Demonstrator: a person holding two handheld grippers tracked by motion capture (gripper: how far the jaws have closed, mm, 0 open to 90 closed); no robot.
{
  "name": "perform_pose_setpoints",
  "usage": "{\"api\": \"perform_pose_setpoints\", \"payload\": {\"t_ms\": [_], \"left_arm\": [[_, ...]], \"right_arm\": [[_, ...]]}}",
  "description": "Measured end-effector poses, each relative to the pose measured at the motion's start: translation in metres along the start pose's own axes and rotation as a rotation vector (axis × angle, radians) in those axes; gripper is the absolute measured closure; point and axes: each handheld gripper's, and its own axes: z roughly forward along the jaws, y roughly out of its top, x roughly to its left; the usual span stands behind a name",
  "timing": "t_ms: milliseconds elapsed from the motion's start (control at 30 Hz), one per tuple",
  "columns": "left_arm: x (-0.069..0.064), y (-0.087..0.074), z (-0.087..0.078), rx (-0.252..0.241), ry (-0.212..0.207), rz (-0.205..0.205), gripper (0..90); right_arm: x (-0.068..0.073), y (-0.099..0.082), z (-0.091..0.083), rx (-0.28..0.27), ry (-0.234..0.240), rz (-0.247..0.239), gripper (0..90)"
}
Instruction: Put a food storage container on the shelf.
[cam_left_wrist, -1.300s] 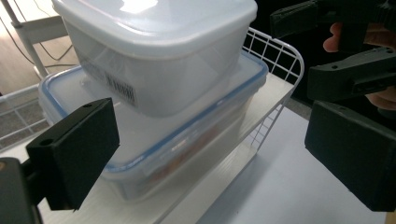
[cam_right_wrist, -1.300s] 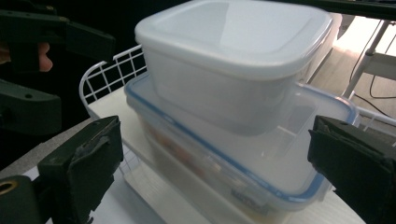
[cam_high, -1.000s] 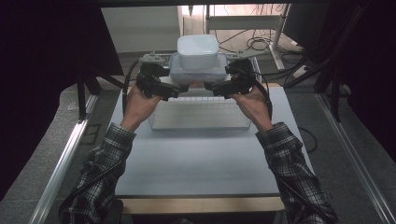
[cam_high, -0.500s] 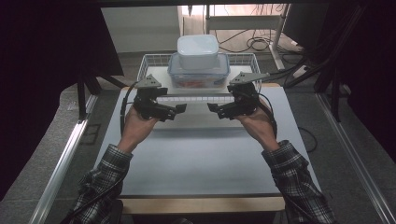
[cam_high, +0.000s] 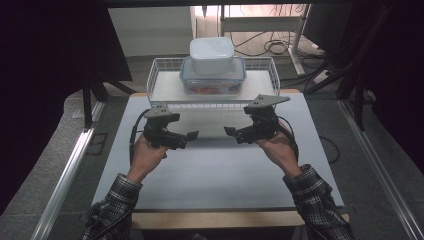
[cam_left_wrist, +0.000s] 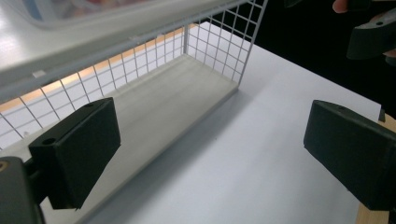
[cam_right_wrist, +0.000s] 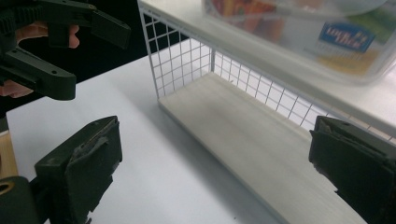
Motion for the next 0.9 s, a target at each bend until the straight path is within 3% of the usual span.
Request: {"api": "perform_pose_setpoints", "payload": {"t_ms": [167, 467, 700, 900], "left_arm": [[-0.006, -0.013, 0.002, -0.003, -0.023, 0.001, 3.3], [-0.017, -0.037, 0.003, 0.011, 0.001, 0.019, 2.9], [-0.022, -0.056, 0.005, 0.015, -0.001, 0.011, 2.9], [-0.022, -0.067, 0.007, 0.028, 0.007, 0.003, 2.9]], "right_arm": [[0.005, -0.012, 0.002, 0.01, -0.002, -0.013, 1.6], [0.011, -0.038, 0.006, 0.021, -0.017, -0.01, 0.0], [0.012, -0.055, 0.005, 0.001, -0.018, 0.015, 0.0], [0.015, -0.065, 0.005, 0.015, -0.015, 0.015, 0.0]]}}
